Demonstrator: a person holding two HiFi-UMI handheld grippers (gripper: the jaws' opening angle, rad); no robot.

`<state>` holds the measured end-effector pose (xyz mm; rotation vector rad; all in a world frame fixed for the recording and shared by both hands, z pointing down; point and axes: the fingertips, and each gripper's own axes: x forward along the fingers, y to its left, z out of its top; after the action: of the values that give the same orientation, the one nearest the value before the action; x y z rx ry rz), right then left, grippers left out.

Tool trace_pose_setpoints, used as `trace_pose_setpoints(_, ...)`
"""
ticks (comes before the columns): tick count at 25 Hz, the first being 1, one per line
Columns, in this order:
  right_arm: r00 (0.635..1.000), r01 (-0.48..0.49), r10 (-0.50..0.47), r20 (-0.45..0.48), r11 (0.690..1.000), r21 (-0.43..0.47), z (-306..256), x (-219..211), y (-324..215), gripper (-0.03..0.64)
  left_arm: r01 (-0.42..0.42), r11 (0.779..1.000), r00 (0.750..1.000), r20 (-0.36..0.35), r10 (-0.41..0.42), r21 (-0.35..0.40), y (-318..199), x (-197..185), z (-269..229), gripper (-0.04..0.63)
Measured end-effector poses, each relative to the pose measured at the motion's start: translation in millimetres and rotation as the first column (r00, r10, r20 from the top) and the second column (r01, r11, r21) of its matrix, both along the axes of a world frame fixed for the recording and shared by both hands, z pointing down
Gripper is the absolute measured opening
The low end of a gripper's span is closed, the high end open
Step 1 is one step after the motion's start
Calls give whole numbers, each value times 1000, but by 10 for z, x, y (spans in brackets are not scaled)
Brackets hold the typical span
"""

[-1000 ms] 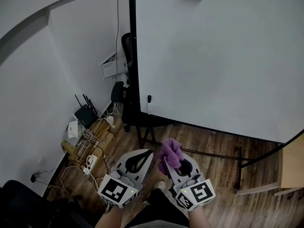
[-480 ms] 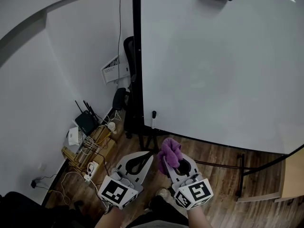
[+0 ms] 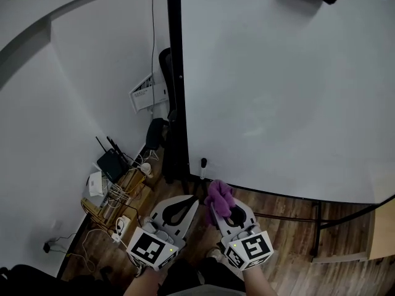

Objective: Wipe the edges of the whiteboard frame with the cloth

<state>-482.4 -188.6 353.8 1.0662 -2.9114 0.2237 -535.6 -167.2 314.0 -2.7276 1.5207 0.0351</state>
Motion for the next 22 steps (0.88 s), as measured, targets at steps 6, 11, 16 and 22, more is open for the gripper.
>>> trace_pose_setpoints(6, 995, -99, 98, -13, 995, -26, 148, -88, -78, 114, -85, 995, 996, -11, 85, -47, -65, -88, -9, 17)
trace_pose_setpoints(11, 988, -156, 156, -17, 987, -41, 273, -230, -58, 114, -164, 985, 986, 10, 165, -47, -38, -206, 84, 17)
trace_pose_setpoints(16, 984, -175, 173, -36, 984, -43, 421, -407, -30, 114, -212, 973, 977, -28, 210, -90, 14, -261, 151, 17)
trace_pose_setpoints(22, 976, -218, 216, -42, 975, -47, 635, -543, -64, 114, -241, 966, 970, -38, 238, -96, 71, -386, 317, 17)
